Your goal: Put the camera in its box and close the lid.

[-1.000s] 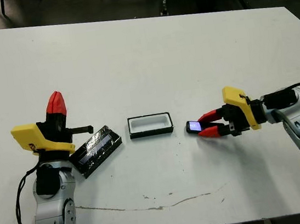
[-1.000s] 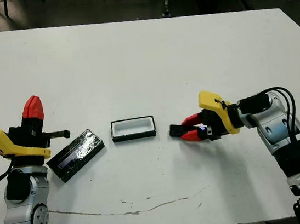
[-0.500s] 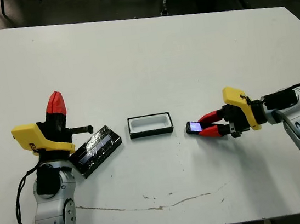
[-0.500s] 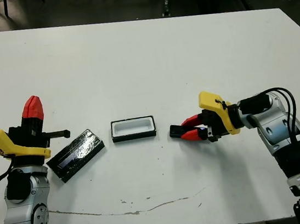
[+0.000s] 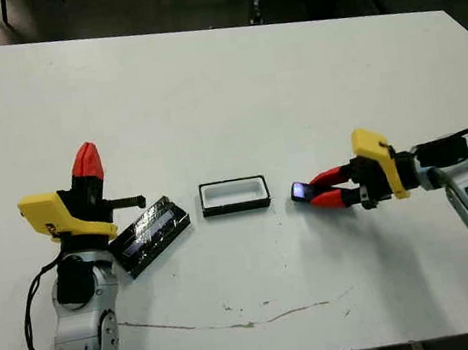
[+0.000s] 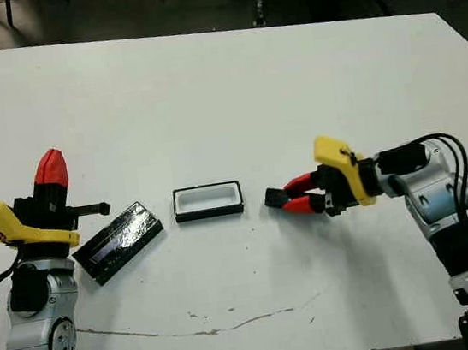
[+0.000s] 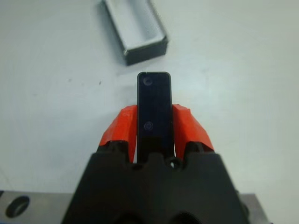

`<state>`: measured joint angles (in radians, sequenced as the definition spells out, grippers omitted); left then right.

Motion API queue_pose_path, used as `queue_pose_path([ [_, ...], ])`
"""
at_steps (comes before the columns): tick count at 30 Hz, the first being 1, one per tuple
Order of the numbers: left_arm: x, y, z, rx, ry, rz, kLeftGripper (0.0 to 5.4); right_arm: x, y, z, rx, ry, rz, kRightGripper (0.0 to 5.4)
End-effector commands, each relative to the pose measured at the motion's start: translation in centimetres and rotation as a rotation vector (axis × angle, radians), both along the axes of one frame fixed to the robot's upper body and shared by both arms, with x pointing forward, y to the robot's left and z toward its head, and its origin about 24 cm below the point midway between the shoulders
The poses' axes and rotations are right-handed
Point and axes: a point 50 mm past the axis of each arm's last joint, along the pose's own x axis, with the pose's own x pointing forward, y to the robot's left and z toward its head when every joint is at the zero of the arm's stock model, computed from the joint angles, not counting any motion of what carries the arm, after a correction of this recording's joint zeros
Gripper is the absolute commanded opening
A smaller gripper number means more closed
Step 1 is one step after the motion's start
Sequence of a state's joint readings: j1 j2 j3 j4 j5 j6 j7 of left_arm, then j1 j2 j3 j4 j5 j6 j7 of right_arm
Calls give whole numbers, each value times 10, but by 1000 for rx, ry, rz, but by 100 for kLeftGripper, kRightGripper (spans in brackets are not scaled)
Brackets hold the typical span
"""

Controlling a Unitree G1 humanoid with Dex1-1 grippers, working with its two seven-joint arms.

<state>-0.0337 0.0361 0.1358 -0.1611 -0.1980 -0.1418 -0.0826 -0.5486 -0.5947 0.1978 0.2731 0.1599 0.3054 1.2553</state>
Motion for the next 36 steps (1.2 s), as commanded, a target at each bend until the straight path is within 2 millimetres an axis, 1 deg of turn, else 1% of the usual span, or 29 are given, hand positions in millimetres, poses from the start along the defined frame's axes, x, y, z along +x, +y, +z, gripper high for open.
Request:
queue_pose_path([
  [1,0,1,-3,3,19,-2,0,7,2,23,56,-56,-2,169],
  [4,0,1,-3,3,17,-2,0,10,5,35,106,-42,3,169],
  [9,-1,1,-4,6,18,2,0,17,15,48,213,8,57,169],
  [11,-1,0,-4,5,21,4,0,21,21,51,264,40,91,169],
  [14,-1,0,-4,17,22,6,0,29,32,52,293,87,152,169],
  [18,-1,0,-5,13,23,8,0,39,46,49,261,91,209,169],
  [21,-2,0,-5,10,26,11,0,44,60,48,214,51,264,169],
  [25,-2,0,-4,18,25,21,0,49,79,44,189,127,317,169],
  [28,-2,1,-4,15,19,20,0,51,90,41,149,137,318,169],
  [36,-2,1,-5,13,22,19,0,55,108,36,89,81,326,169],
])
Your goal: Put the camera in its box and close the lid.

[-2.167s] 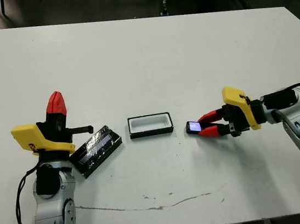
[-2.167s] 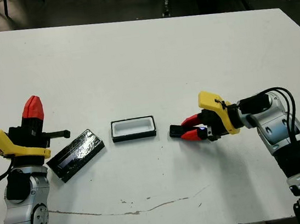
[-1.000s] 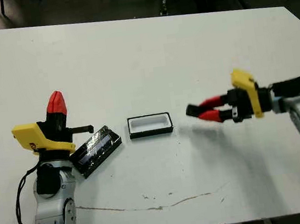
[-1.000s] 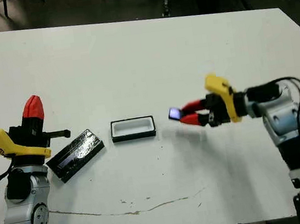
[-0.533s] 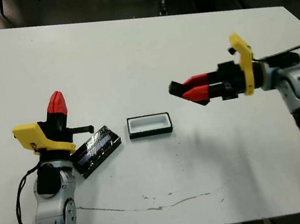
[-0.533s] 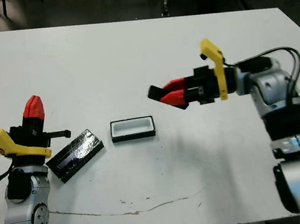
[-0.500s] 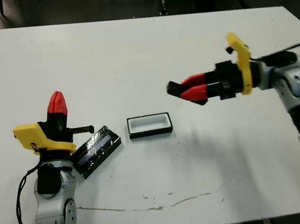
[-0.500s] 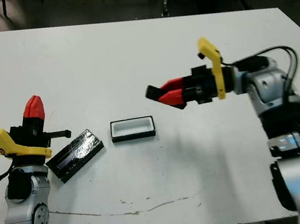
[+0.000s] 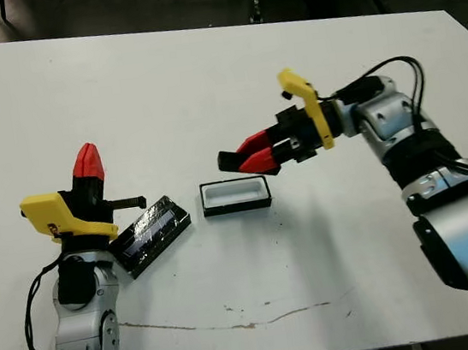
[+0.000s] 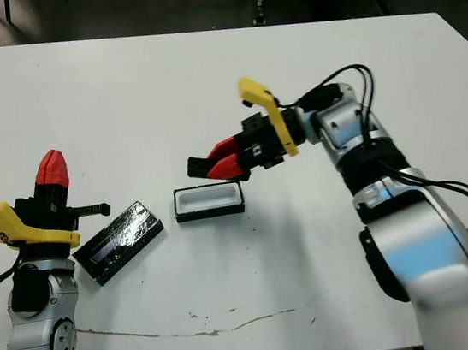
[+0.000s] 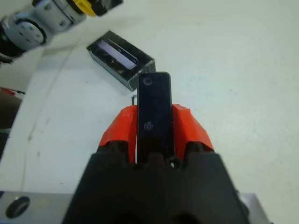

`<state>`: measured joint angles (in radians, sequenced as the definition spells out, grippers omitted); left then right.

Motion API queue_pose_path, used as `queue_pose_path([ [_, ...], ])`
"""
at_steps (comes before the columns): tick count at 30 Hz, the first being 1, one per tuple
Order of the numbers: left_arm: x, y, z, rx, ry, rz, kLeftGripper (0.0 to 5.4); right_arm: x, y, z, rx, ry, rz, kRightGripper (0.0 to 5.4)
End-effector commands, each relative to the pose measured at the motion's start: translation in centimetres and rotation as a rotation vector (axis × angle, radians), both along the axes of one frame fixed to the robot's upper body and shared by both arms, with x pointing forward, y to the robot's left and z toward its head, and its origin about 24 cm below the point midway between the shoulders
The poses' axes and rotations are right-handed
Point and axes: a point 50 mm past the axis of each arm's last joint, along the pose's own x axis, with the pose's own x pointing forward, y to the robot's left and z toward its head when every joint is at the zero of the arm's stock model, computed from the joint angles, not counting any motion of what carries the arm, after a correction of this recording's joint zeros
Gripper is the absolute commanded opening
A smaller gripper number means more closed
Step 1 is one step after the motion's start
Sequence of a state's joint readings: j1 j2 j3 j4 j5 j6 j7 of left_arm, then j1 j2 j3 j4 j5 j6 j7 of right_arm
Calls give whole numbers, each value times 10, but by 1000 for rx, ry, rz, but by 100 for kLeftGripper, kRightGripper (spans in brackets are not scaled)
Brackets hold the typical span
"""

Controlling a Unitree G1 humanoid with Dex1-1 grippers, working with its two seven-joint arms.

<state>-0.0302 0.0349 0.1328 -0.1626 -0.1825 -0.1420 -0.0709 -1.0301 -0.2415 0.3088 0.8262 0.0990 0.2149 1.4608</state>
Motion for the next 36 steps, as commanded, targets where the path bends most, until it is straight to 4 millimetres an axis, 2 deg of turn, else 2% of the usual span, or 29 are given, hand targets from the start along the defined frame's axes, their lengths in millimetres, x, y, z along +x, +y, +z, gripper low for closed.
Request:
queue_pose_path([
  [1,-1,1,-5,-1,17,5,0,4,6,6,-22,-51,-1,169],
  [13,-2,1,-5,5,21,7,0,0,19,-9,-16,-68,16,169],
  [36,-2,2,-3,0,18,1,0,-4,18,-33,-71,-19,20,169],
])
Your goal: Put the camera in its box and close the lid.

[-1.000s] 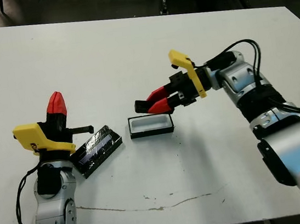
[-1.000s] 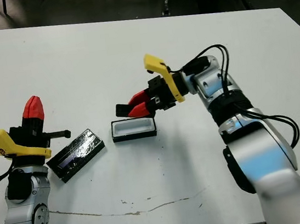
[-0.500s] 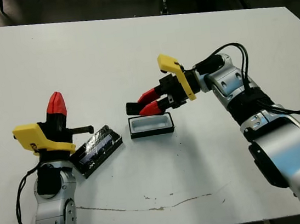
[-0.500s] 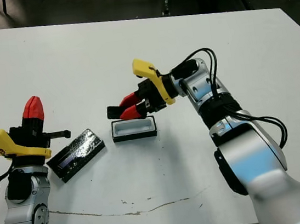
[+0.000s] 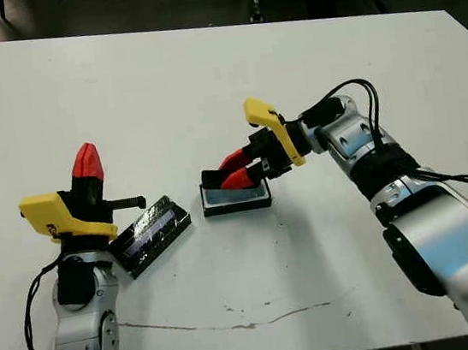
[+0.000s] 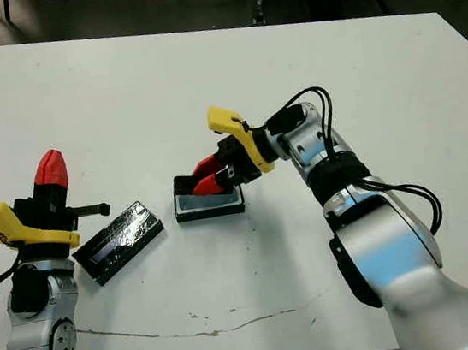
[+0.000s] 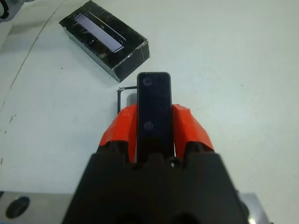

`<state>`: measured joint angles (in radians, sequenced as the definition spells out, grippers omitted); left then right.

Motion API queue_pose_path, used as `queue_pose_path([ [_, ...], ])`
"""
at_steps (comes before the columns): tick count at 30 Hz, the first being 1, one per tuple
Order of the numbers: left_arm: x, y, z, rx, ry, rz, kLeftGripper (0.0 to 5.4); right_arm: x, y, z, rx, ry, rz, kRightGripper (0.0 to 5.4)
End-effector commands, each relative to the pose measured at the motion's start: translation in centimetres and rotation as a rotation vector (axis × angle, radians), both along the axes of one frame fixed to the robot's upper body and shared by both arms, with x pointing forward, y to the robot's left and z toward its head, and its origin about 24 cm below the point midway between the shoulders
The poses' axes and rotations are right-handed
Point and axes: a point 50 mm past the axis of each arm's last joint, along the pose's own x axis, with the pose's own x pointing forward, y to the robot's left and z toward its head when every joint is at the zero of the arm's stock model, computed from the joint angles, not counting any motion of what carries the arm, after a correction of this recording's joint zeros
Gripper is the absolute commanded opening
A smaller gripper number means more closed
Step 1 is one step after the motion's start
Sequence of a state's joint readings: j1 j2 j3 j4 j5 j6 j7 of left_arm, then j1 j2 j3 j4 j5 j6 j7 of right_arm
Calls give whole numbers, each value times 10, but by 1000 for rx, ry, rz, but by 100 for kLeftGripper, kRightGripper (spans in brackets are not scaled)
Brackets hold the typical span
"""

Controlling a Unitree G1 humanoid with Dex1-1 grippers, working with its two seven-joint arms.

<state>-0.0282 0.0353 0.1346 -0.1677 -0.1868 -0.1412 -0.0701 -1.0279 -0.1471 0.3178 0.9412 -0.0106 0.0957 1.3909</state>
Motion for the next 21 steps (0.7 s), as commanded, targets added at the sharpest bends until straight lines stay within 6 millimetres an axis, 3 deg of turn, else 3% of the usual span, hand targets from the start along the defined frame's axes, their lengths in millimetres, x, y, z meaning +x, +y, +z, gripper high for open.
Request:
queue_pose_path([
  [1,-1,2,-3,4,20,-1,0,-3,-3,-9,-5,20,3,169],
  [21,-2,2,-4,-8,21,-3,0,-8,-9,-19,-51,17,29,169],
])
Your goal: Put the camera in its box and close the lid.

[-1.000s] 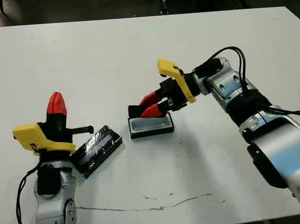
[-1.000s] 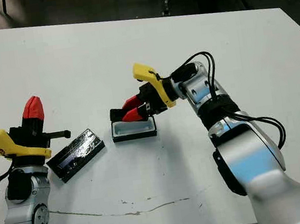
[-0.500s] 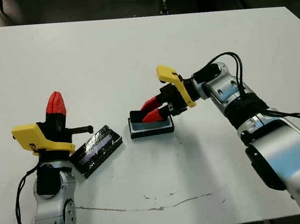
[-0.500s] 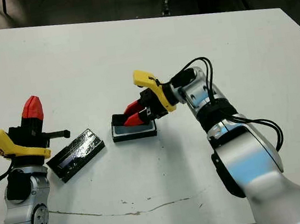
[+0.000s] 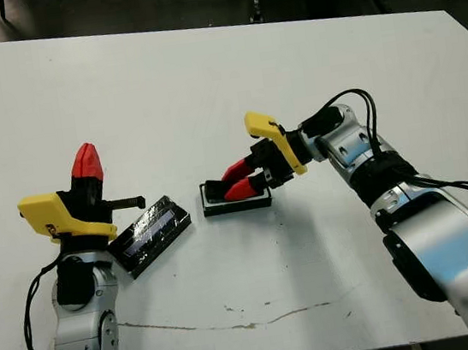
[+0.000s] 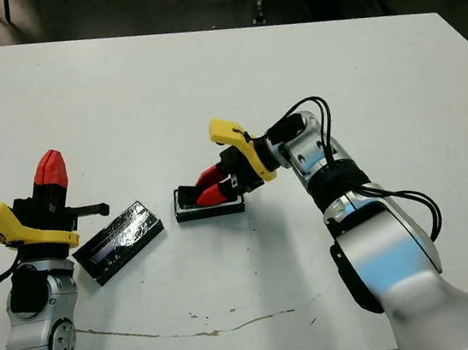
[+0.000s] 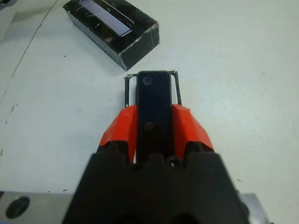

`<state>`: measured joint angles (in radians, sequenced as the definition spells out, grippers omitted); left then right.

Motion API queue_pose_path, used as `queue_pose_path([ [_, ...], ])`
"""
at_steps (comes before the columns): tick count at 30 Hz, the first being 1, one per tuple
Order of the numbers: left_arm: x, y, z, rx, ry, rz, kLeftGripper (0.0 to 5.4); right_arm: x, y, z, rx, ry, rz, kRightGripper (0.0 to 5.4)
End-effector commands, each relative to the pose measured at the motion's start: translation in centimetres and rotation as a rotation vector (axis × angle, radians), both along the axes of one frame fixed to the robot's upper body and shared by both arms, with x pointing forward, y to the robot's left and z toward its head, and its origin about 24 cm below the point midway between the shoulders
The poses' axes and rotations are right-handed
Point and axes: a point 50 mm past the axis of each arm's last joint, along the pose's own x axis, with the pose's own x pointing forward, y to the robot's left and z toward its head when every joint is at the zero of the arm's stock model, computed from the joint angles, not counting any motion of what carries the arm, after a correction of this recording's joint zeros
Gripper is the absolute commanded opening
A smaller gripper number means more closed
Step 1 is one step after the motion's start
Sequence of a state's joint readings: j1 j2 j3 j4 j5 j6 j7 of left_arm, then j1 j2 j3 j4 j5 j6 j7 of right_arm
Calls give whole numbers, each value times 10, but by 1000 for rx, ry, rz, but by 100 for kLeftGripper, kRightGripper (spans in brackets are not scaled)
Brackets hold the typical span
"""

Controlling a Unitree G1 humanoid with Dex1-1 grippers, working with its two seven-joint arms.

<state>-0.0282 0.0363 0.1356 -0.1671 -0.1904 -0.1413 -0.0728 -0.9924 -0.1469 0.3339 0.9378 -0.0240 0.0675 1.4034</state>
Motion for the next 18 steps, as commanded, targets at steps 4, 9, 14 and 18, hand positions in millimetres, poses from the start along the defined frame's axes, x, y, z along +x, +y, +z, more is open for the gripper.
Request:
queue_pose_path([
  [4,-2,1,-4,-4,24,6,0,-2,-10,-8,-39,7,2,169],
  [9,-2,1,-4,-9,24,0,0,-2,-13,-9,-60,4,4,169],
  [14,-3,1,-4,-4,28,4,0,-2,-15,-9,-78,-12,13,169],
  [18,-2,1,-5,-12,24,1,0,-1,-16,-8,-97,-30,11,169],
])
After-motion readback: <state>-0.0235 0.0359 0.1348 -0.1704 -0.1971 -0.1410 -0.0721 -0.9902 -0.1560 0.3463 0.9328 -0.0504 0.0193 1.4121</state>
